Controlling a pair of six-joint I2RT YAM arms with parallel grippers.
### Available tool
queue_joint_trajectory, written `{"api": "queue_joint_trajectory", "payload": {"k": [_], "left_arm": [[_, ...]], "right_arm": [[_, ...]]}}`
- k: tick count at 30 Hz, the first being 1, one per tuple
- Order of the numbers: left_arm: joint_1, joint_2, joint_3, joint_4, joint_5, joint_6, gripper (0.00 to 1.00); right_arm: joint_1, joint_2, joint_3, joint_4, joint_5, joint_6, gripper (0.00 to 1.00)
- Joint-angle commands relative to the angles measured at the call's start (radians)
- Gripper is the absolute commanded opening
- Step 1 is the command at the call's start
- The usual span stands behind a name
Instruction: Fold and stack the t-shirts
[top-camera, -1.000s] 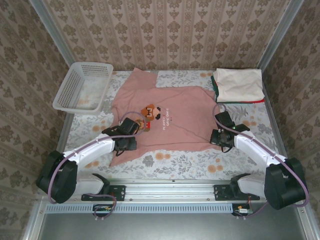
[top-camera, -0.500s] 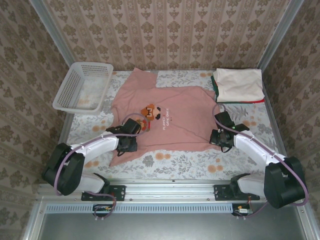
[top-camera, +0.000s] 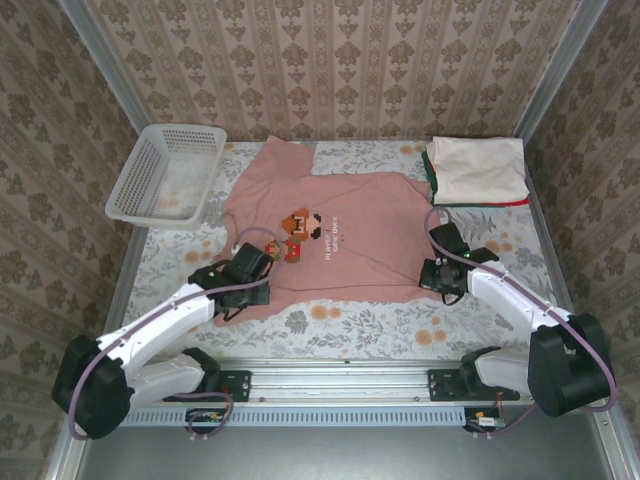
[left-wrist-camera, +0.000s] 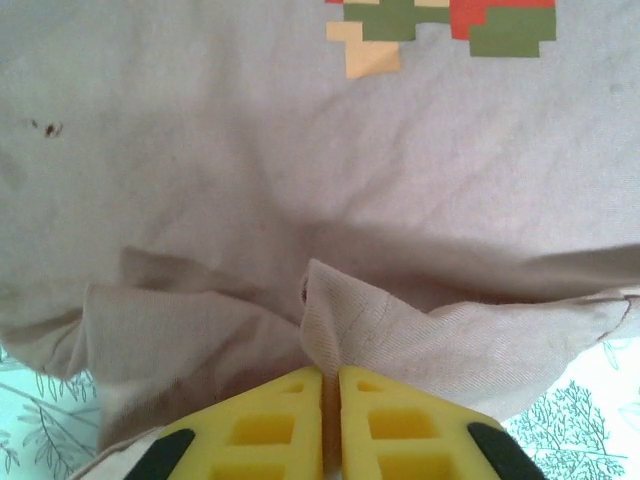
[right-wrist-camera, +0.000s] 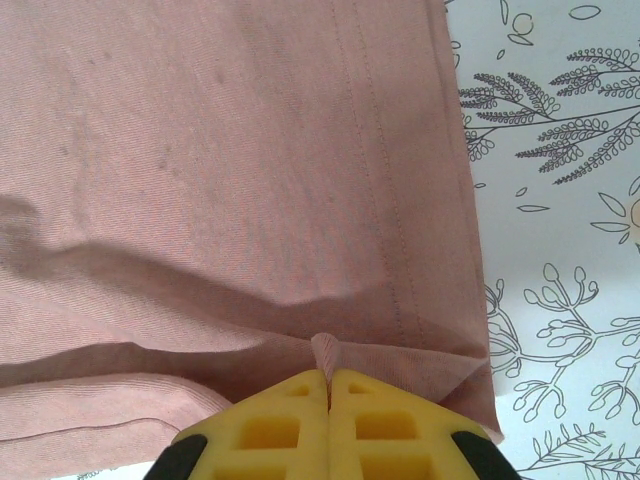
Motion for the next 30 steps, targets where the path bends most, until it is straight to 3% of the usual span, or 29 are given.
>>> {"api": "queue_joint_trajectory", "payload": {"k": [1,5,9,13,19,24,30], "left_arm": [[-0.017,-0.037,-0.046,-0.075,-0.007,-0.047,0.04],[-0.007,-0.067,-0.012,-0.073,-0.024,-0.007,0.0],[0.043,-0.012,0.176,-0.101,-0.077,0.122,0.0],[0.096,0.109,0.36,-0.026,-0.107,0.307,0.0],[0.148,0.339,0.515,0.142,-0.058,0.567,0.0],[0.19,0.49,0.615,0.068,-0.044,0.589,0.0],[0.198,0.461,0.532,0.131,-0.062,0.603,0.0]], "right_arm": [[-0.002,0.005,-0.013,0.005,-0.007,0.012,0.07],[-0.002,0.0,0.001,-0.003,-0.004,0.009,0.06],[-0.002,-0.008,0.063,-0.036,0.004,-0.008,0.0],[-0.003,0.017,0.167,-0.058,0.024,-0.037,0.0],[-0.009,0.165,0.365,-0.062,0.054,-0.106,0.0],[-0.016,0.321,0.472,-0.067,0.066,-0.144,0.0],[-0.035,0.337,0.454,-0.013,0.076,-0.161,0.0]]}}
